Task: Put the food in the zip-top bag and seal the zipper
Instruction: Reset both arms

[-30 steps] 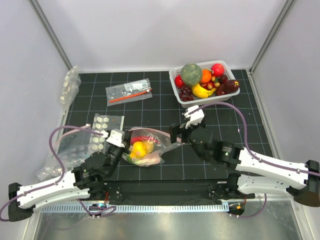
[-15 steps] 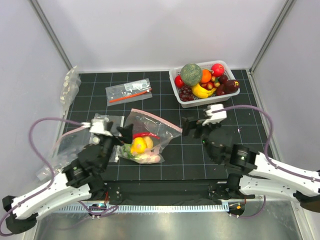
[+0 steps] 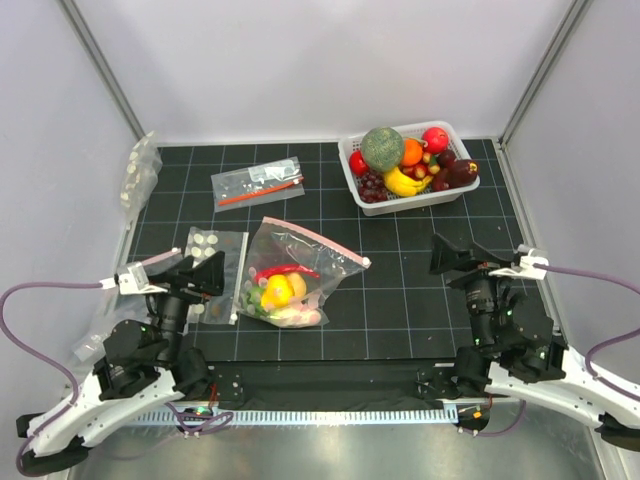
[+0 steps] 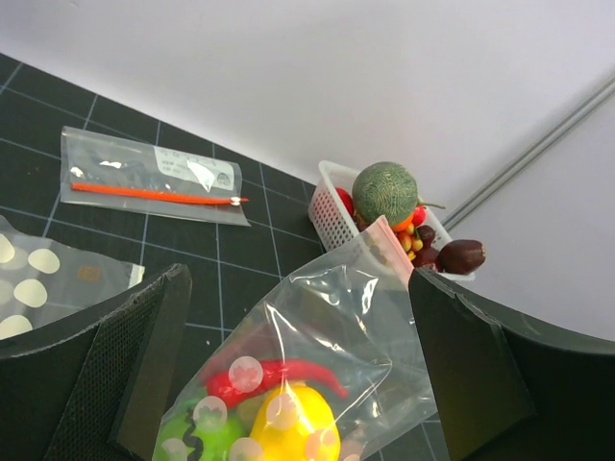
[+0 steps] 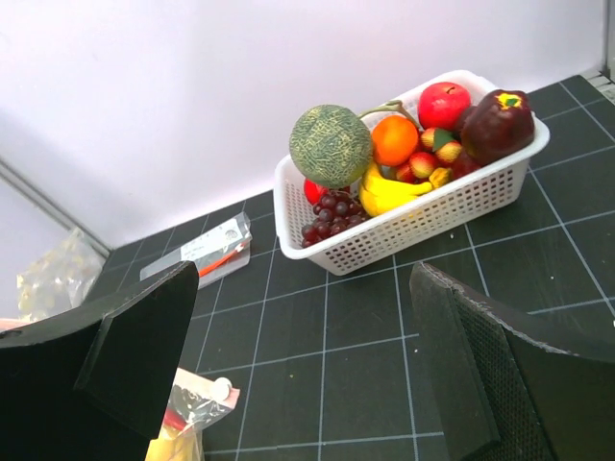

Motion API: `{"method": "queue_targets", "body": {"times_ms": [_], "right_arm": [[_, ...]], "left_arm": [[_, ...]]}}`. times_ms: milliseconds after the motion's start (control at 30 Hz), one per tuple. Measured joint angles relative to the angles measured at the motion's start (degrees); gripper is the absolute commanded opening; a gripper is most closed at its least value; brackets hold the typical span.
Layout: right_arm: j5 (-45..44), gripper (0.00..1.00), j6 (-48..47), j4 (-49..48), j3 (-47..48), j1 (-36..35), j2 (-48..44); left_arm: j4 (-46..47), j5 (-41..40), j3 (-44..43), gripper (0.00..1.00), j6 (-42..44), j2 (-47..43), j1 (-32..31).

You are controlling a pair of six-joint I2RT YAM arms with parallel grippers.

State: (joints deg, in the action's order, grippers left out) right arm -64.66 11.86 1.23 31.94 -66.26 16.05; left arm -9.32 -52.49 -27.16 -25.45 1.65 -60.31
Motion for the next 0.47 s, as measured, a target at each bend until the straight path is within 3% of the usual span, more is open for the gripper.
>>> {"method": "queue_targets", "body": {"times_ms": [467], "right_arm": [[-3.30, 1.00, -0.76, -1.38, -1.95, 0.00, -0.50]], "left_arm": [[-0.37, 0.17, 2.45, 1.00, 0.39, -1.09, -0.04]]}}
